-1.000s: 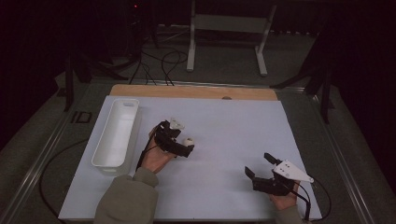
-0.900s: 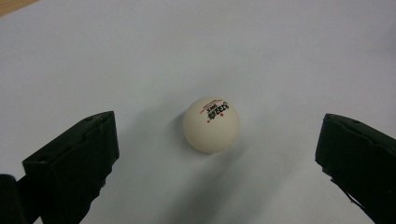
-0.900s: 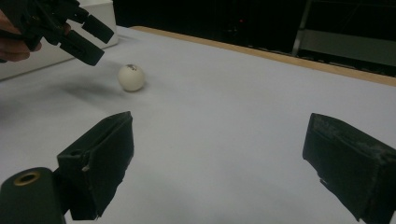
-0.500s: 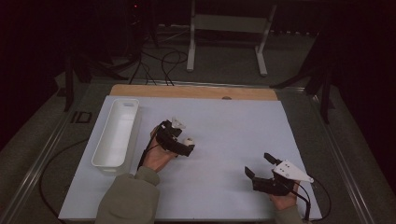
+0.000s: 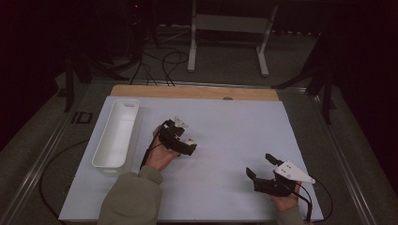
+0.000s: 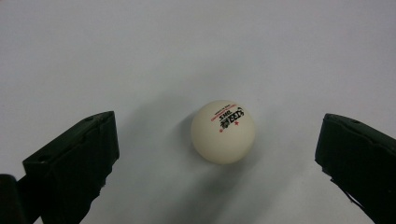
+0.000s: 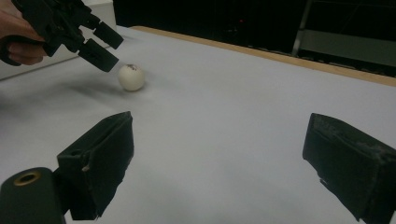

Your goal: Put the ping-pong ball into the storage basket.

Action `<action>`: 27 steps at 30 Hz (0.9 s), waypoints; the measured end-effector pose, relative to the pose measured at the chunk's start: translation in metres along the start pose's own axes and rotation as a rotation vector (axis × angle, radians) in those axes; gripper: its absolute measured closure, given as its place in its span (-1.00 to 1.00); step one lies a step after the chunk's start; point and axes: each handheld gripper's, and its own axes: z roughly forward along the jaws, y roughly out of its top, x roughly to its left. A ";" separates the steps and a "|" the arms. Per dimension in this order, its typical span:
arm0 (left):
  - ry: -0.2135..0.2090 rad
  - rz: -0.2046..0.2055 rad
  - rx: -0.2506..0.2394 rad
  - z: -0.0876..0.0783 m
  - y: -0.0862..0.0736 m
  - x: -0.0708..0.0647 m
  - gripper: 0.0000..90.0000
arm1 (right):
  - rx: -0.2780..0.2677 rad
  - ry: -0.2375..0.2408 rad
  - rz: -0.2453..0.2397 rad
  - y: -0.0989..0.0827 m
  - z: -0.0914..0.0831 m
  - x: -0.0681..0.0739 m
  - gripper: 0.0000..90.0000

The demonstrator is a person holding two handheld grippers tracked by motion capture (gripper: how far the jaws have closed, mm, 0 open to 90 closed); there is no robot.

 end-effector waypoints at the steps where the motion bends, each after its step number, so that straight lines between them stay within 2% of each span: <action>1: 0.001 -0.004 0.007 0.001 0.000 0.001 -1.00 | 0.001 0.000 0.000 0.000 0.000 0.000 -0.81; 9: -0.005 -0.019 0.020 0.005 -0.001 0.003 -0.98 | 0.002 0.002 -0.003 0.000 0.001 0.000 -0.81; 22: -0.006 -0.013 0.044 0.012 -0.001 0.002 -0.93 | 0.005 0.000 -0.001 0.000 0.001 0.000 -0.81; 27: -0.026 -0.015 0.063 0.015 -0.001 0.001 -0.86 | 0.005 0.000 -0.001 0.000 0.001 0.000 -0.81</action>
